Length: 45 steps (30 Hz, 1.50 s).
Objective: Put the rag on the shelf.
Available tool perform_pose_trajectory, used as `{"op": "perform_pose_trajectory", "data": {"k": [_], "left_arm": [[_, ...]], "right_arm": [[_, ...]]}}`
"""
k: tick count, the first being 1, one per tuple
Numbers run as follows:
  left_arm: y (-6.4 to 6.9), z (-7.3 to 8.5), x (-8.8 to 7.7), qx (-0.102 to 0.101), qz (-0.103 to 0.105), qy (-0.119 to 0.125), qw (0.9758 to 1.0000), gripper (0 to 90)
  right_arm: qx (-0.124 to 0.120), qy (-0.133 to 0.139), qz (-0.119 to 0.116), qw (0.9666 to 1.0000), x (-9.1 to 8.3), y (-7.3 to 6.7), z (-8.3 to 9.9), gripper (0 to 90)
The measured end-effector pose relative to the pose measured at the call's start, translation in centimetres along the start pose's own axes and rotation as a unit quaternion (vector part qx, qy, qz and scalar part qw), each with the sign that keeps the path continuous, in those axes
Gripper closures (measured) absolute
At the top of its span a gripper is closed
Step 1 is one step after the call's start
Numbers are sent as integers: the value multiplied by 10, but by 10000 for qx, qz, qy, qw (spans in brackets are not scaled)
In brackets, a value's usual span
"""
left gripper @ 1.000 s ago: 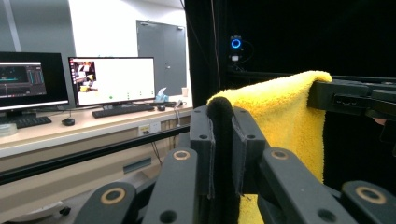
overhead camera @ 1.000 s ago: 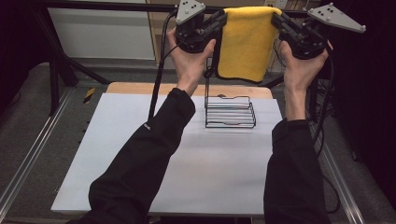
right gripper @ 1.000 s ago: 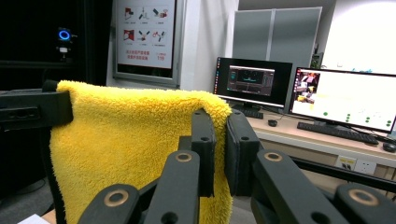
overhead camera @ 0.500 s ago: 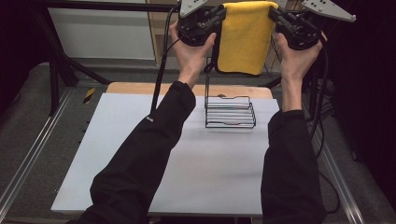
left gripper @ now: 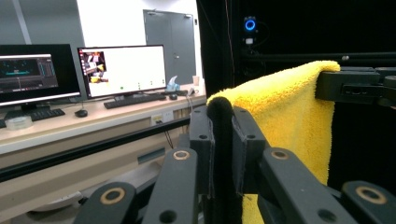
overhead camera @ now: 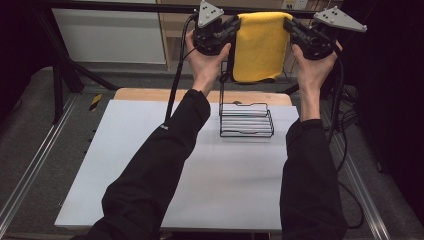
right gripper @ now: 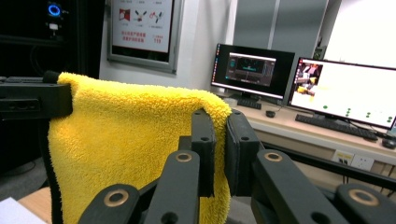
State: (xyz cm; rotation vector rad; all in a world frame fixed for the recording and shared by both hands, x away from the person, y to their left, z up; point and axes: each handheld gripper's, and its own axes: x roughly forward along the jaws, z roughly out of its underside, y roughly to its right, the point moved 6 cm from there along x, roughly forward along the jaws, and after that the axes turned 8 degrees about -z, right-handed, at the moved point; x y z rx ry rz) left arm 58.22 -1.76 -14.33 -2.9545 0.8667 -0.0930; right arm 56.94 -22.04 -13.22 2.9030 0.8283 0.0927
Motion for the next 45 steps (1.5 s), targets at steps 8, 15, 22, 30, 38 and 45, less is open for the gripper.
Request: {"op": "perform_pose_trajectory", "data": {"k": [8, 15, 22, 30, 38, 45], "left_arm": [[4, 18, -5, -27, 172, -88, 9998, 803], [9, 29, -14, -8, 276, -146, 9995, 803], [15, 38, -20, 71, 319, -222, 9992, 803], [19, 53, -22, 78, 339, -331, 9988, 803], [21, 61, -22, 42, 364, -369, 9986, 803], [21, 62, -25, 42, 387, -356, 9986, 802]], "right_arm": [[68, -154, -89, 9998, -8, -5, 17, 836], [116, -291, -144, 9994, -12, -8, 31, 836], [178, -317, -186, 9992, -20, -11, 42, 836], [241, -431, -203, 9986, -24, -13, 59, 835], [212, -511, -193, 9983, -25, -14, 66, 835], [99, -536, -196, 9983, -25, -14, 60, 836]]}}
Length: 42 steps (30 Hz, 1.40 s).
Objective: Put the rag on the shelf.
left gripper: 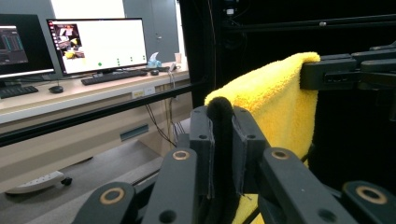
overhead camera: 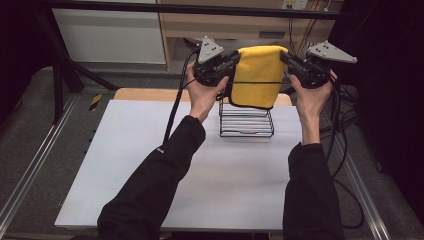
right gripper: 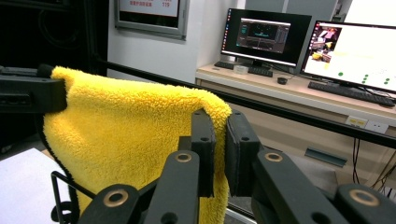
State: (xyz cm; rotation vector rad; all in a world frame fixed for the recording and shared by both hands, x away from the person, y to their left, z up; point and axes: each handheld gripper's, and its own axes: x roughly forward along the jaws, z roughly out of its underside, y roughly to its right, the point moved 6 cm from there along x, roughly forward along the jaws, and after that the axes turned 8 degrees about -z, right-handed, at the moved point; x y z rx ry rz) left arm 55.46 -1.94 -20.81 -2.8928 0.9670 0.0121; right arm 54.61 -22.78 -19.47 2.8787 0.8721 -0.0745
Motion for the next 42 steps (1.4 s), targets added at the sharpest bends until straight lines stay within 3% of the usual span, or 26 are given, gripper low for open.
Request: {"op": "perform_pose_trajectory", "data": {"k": [12, 18, 26, 33, 42], "left_arm": [[5, 9, -4, 100, 63, -133, 9998, 800], [10, 13, -11, 113, 206, -188, 9995, 798], [19, 24, -20, 47, 251, -500, 9984, 792], [26, 36, -29, 126, 341, -744, 9966, 778], [31, 54, -35, 143, 456, -898, 9948, 755]], "right_arm": [[5, -109, -85, 9999, -10, -6, 12, 833], [20, -108, -157, 9998, -18, -11, 17, 831], [121, -201, -266, 9994, -30, -22, 29, 827], [197, -364, -350, 9985, -39, -29, 43, 824], [211, -535, -473, 9972, -44, -36, 61, 816]]}}
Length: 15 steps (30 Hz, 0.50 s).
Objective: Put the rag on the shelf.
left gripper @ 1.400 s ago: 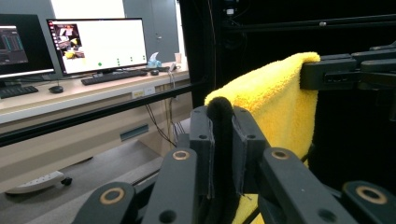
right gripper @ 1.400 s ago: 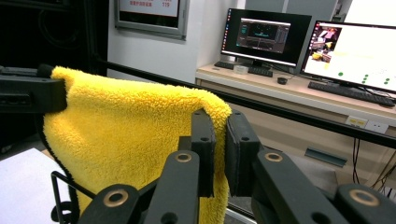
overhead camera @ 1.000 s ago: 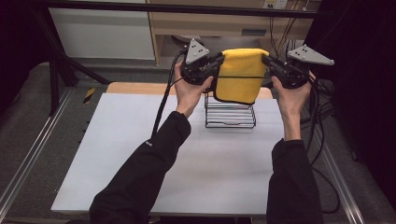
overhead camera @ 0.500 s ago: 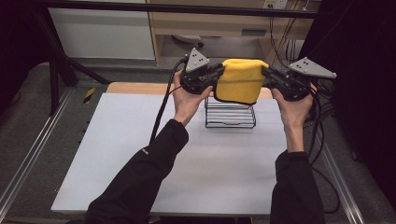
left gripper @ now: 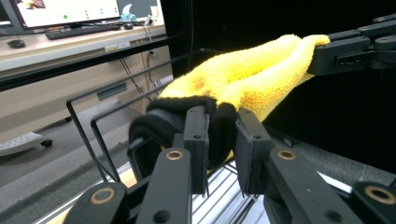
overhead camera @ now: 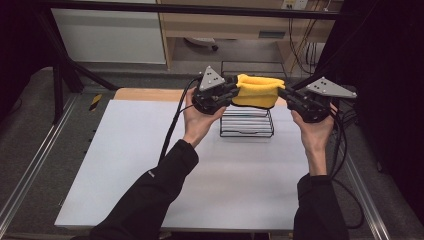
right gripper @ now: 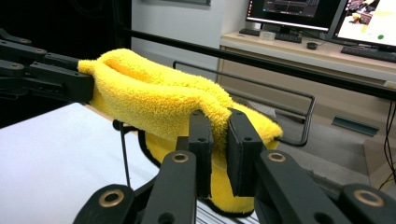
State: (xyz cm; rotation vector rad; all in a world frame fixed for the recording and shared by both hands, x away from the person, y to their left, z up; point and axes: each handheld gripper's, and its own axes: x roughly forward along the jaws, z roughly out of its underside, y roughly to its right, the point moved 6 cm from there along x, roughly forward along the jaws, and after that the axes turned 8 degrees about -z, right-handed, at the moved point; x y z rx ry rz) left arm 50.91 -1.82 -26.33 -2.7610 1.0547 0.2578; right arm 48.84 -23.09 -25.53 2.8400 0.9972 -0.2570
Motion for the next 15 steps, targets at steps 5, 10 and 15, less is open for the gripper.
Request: {"op": "perform_pose_trajectory", "data": {"k": [5, 10, 15], "left_arm": [[0, 4, -7, 5, 122, -158, 9998, 690], [-4, -3, -19, -81, 220, -122, 9997, 617], [-5, -17, -19, -138, 216, -48, 9997, 667]], "right_arm": [[-72, -57, -56, 9999, 0, -1, 9, 812], [-142, -136, -105, 9998, -1, -1, 19, 800], [-194, -229, -132, 9995, -2, -2, 29, 790]]}}
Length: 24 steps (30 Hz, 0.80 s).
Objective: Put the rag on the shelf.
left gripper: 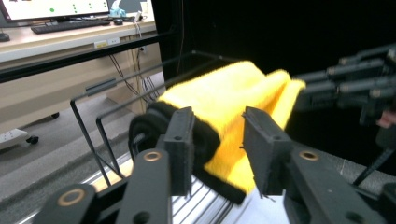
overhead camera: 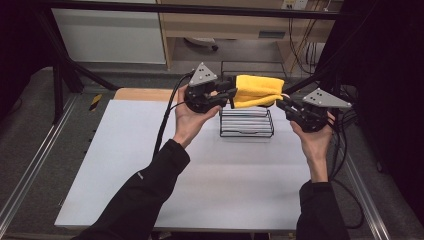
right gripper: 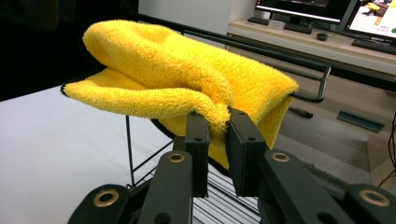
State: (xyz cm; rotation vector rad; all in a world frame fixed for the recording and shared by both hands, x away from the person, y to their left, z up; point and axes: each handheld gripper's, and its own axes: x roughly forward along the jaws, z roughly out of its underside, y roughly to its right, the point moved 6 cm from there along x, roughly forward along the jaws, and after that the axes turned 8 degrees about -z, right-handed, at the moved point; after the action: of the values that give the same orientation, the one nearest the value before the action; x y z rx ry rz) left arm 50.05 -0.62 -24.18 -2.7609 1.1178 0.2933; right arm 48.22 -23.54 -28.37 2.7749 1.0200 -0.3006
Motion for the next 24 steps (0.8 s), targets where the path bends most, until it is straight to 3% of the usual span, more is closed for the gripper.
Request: {"op": "perform_pose_trajectory", "data": {"k": [7, 11, 16, 19, 22, 24], "left_arm": [[5, 11, 27, -29, 24, -423, 9991, 862], [6, 25, 36, 18, -18, -686, 9976, 900], [5, 38, 42, 25, -83, -864, 9962, 900], [4, 45, 45, 55, -107, -942, 9955, 900], [2, 48, 48, -3, -115, -928, 9956, 900], [1, 49, 50, 38, -153, -939, 9955, 900]], "right_arm": [[25, -81, -79, 9999, -2, -1, 10, 756], [31, -66, -154, 9999, -7, -4, 11, 699], [131, 200, -269, 9994, -8, -9, -2, 649], [156, 196, -383, 9990, 1, -14, -8, 708], [306, -47, -410, 9987, 16, -14, -2, 830], [456, -252, -299, 9982, 28, -9, 8, 874]]}}
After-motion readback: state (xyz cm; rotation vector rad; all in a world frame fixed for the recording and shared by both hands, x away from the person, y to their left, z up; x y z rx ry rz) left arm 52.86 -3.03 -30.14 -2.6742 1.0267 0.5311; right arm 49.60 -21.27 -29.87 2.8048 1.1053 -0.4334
